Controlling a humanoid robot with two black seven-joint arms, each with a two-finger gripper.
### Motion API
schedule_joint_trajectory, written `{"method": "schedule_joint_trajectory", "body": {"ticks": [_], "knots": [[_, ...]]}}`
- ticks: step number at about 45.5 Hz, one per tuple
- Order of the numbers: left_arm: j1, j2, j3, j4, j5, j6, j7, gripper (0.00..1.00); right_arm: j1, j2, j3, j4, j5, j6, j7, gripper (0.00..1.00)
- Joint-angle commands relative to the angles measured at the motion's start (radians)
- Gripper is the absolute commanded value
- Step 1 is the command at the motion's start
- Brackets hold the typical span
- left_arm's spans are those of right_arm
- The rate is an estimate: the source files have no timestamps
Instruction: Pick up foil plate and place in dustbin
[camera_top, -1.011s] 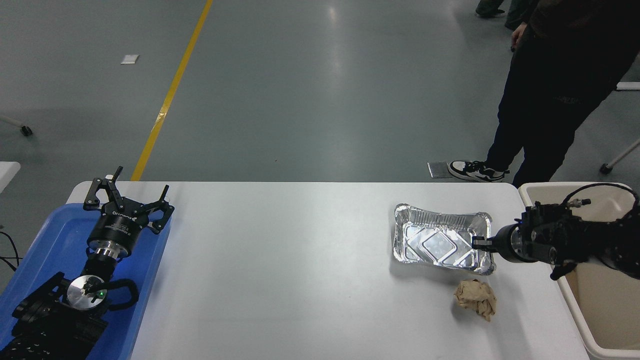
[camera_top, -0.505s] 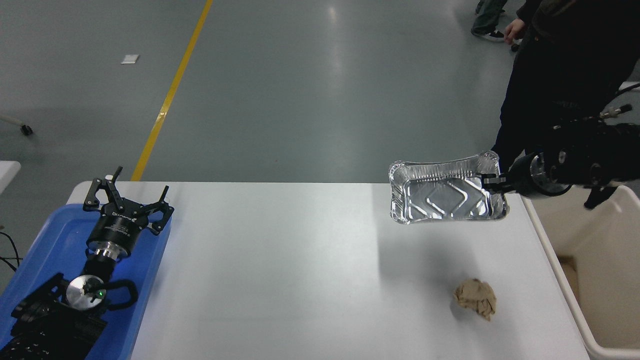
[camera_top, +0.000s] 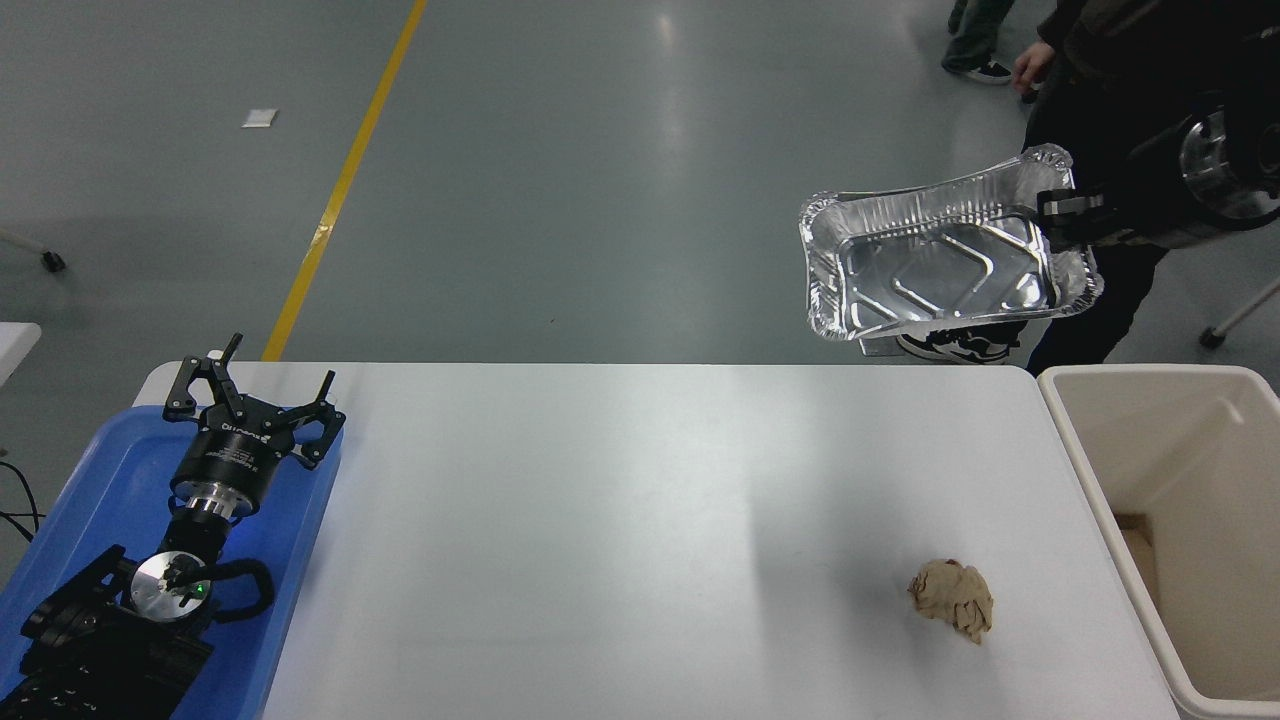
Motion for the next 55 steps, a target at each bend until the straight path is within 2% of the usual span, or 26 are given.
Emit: {"method": "schedule_joint_trajectory", "body": {"ticks": [1,11,19,24,35,40,46,55], "knots": [[0.000,0.000,0.000,0.000,0.000,0.000,-0.001,0.99,-0.026,-0.147,-0.121,-0.090,-0.034,-0.009,0.012,0.00],[0.000,-0.001,0.000,0.000,0.000,0.000,-0.001,0.99,-0.233,-0.318,-0.116,-0.305,-0.095,-0.108,0.003,0.00],[-0.002,-0.003,0.000,0.002,0.000,0.000,-0.003,0.99,-0.486,-0.401,-0.038,-0.489,-0.046,-0.188,-0.003,0.00],[-0.002,-0.003,0.000,0.002,0.000,0.000,-0.003,0.99,-0.704,-0.416,0.081,-0.587,0.061,-0.220,-0.008,0.00],[-0.002,-0.003,0.000,0.002,0.000,0.000,-0.003,0.99,-1.164,-0.401,0.261,-0.836,0.323,-0.288,-0.022,0.00],[-0.003,-0.003,0.000,0.002,0.000,0.000,-0.003,0.99,-1.333,-0.352,0.379,-0.902,0.438,-0.291,-0.057,0.00],[-0.002,-0.003,0.000,0.002,0.000,0.000,-0.003,0.99,-1.505,-0.287,0.543,-1.018,0.495,-0.300,-0.100,0.00],[-0.003,-0.004,0.000,0.002,0.000,0.000,-0.003,0.99,-1.642,-0.192,0.816,-1.114,0.500,-0.305,-0.164,0.00]]}}
